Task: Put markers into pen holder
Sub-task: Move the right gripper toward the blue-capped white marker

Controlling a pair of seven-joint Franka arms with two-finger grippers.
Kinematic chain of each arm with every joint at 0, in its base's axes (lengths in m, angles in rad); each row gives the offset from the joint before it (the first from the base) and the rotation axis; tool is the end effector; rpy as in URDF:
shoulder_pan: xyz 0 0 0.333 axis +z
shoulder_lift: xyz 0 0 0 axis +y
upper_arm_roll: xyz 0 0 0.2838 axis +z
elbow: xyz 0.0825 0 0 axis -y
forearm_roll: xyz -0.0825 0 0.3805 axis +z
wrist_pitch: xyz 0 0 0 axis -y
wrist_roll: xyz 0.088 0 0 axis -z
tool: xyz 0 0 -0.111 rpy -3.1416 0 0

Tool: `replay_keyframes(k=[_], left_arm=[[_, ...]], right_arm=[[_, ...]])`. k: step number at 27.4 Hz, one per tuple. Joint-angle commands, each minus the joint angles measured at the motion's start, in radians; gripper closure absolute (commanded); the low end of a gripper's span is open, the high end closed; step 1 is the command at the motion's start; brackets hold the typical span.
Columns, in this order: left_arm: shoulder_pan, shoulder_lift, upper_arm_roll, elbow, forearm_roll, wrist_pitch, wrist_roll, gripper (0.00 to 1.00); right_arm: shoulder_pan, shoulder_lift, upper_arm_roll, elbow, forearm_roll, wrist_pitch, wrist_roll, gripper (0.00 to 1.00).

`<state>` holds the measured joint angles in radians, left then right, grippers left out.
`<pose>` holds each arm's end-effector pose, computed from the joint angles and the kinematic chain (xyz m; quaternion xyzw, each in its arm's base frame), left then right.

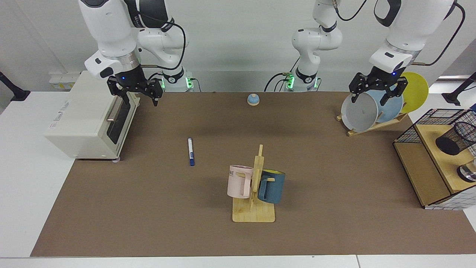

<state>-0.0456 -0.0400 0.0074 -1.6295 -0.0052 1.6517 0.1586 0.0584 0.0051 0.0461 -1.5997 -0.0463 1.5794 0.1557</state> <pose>0.5474 -0.0214 0.5899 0.9947 -0.0981 0.0312 0.0009 0.5497 0.0525 0.5728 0.9993 -0.0251 -0.0096 0.0245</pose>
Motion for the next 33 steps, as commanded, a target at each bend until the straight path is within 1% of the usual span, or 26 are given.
replay_keyframes(k=[1, 4, 9, 11, 14, 24, 28, 30, 33], left_arm=[[-0.002, -0.026, 0.002, -0.03, 0.017, 0.01, 0.009, 0.0], [0.0, -0.026, 0.002, -0.03, 0.016, 0.01, 0.009, 0.0], [0.001, -0.026, 0.002, -0.03, 0.017, 0.011, 0.009, 0.0], [0.001, -0.026, 0.002, -0.03, 0.016, 0.011, 0.009, 0.0], [0.003, -0.026, 0.002, -0.03, 0.016, 0.013, 0.009, 0.0], [0.003, -0.026, 0.005, -0.03, 0.016, 0.016, 0.009, 0.0], [0.004, -0.026, 0.005, -0.03, 0.016, 0.016, 0.009, 0.0], [0.004, -0.026, 0.005, -0.03, 0.016, 0.014, 0.009, 0.0], [0.003, -0.026, 0.005, -0.032, 0.016, 0.007, 0.009, 0.0]], right_arm=[[-0.031, -0.024, 0.012, -0.035, 0.074, 0.028, -0.001, 0.0], [-0.034, -0.021, 0.012, -0.034, 0.098, 0.031, 0.001, 0.0], [-0.034, -0.02, 0.011, -0.031, 0.105, 0.031, 0.015, 0.0], [-0.035, -0.031, 0.011, -0.042, 0.105, 0.005, 0.066, 0.0], [-0.035, -0.019, 0.011, -0.028, 0.103, 0.021, 0.143, 0.0], [-0.035, -0.02, 0.012, -0.031, 0.105, 0.022, 0.142, 0.0], [-0.022, -0.024, 0.017, -0.031, 0.105, 0.005, 0.142, 0.0], [-0.017, -0.027, 0.026, -0.031, 0.105, 0.005, 0.142, 0.0], [0.012, -0.028, 0.026, -0.034, 0.109, 0.019, 0.153, 0.0]])
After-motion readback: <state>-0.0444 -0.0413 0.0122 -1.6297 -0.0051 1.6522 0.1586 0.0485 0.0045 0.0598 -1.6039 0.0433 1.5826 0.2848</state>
